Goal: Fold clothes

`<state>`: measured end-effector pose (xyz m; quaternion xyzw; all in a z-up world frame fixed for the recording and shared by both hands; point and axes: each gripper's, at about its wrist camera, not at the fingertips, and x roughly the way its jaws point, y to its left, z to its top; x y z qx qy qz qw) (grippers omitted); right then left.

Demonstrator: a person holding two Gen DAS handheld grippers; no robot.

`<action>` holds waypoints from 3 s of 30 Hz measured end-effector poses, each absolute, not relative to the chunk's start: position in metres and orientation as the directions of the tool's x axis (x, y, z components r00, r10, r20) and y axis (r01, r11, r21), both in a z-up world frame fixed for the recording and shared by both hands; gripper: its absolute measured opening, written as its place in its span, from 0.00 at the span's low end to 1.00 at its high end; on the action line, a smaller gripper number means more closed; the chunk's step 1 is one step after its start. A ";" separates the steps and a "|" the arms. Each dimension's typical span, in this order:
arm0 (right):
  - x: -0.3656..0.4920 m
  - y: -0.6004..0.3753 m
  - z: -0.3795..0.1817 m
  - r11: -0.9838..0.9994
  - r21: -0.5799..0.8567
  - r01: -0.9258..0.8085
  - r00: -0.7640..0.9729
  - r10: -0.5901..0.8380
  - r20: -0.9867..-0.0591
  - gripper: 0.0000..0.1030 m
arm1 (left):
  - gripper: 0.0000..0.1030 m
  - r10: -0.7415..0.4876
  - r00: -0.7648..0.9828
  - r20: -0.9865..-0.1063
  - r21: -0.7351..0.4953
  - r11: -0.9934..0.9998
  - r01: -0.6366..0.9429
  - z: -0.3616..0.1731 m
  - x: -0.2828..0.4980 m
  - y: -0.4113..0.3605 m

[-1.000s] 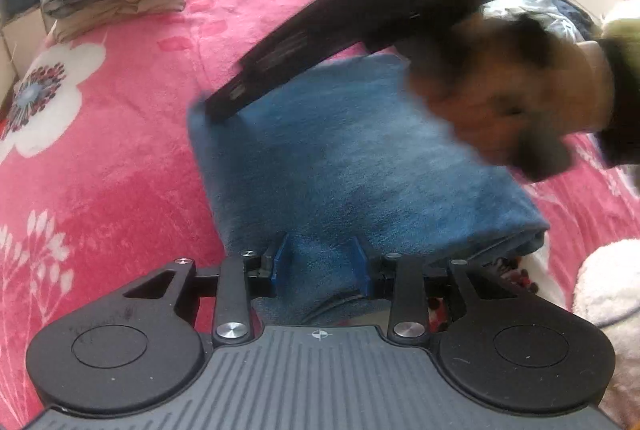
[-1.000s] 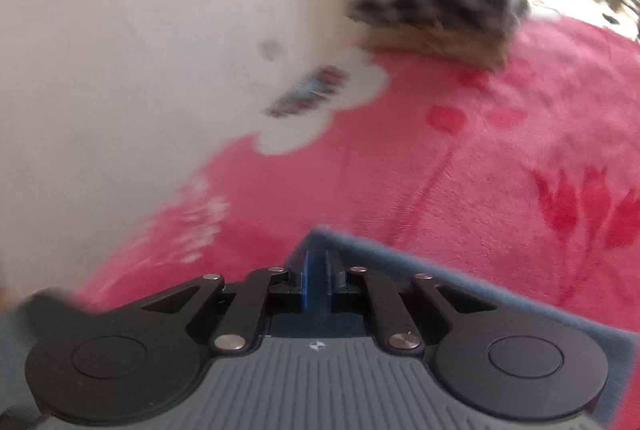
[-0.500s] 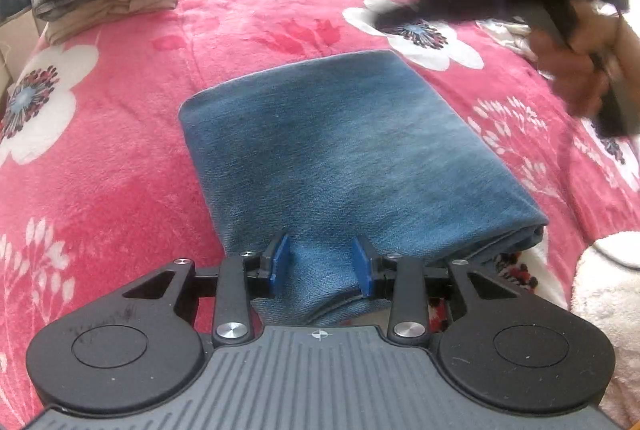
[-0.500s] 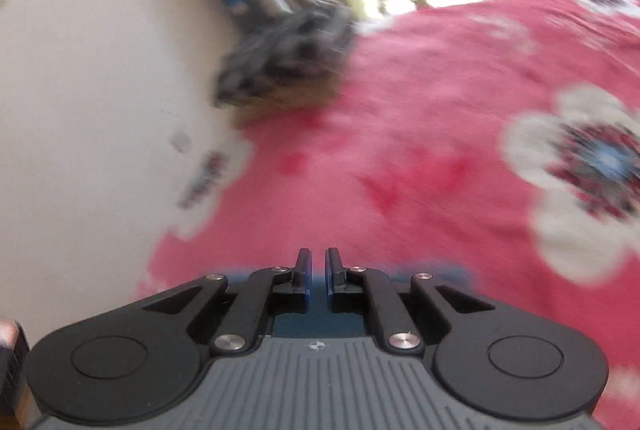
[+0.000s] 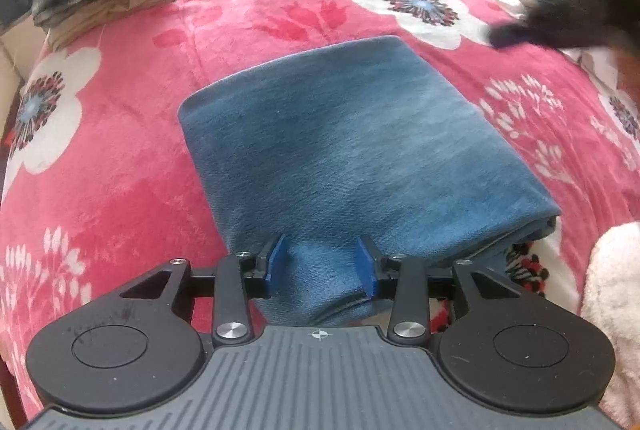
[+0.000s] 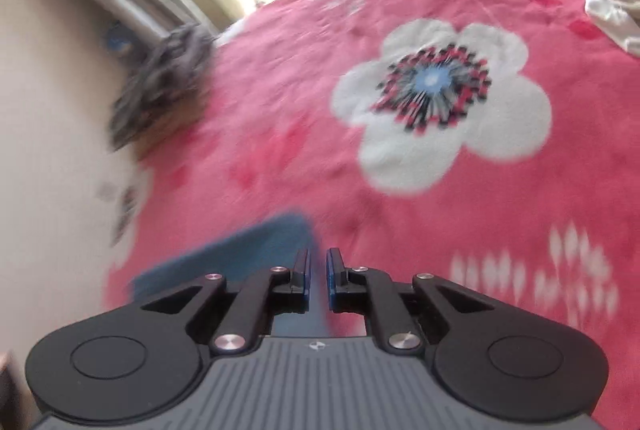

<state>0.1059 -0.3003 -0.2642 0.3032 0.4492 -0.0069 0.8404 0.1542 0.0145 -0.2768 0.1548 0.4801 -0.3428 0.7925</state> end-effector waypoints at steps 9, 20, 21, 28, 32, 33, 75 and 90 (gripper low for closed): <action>0.061 -0.267 -0.318 0.774 0.493 0.397 0.443 0.309 -0.842 0.19 | 0.39 -0.360 0.321 -0.876 -0.064 0.747 0.662 -0.275 0.152 0.007; 0.034 -0.223 -0.328 0.850 0.427 0.307 0.342 0.320 -0.884 0.10 | 0.40 -0.330 0.330 -0.884 -0.055 0.776 0.629 -0.273 0.153 0.003; 0.032 -0.221 -0.333 0.855 0.413 0.315 0.318 0.315 -0.894 0.10 | 0.40 -0.328 0.327 -0.886 -0.056 0.777 0.627 -0.272 0.154 0.003; 0.014 -0.232 -0.274 0.856 0.452 0.250 0.435 0.317 -0.842 0.16 | 0.40 -0.328 0.345 -0.880 -0.054 0.789 0.612 -0.243 0.151 0.011; 0.021 -0.233 -0.240 0.882 0.437 0.178 0.518 0.294 -0.803 0.16 | 0.41 -0.391 0.375 -0.841 -0.109 0.800 0.590 -0.216 0.153 0.015; 0.026 -0.231 -0.237 0.891 0.425 0.160 0.537 0.282 -0.795 0.16 | 0.41 -0.398 0.382 -0.834 -0.115 0.802 0.586 -0.214 0.157 0.012; 0.148 -0.232 -0.270 0.935 0.310 0.170 0.495 0.191 -0.848 0.15 | 0.49 -0.018 0.358 -0.933 0.143 0.897 0.419 -0.269 0.245 -0.064; 0.103 -0.199 -0.273 0.933 0.340 0.118 0.410 0.266 -0.872 0.16 | 0.50 0.005 0.370 -0.929 0.173 0.889 0.424 -0.271 0.242 -0.069</action>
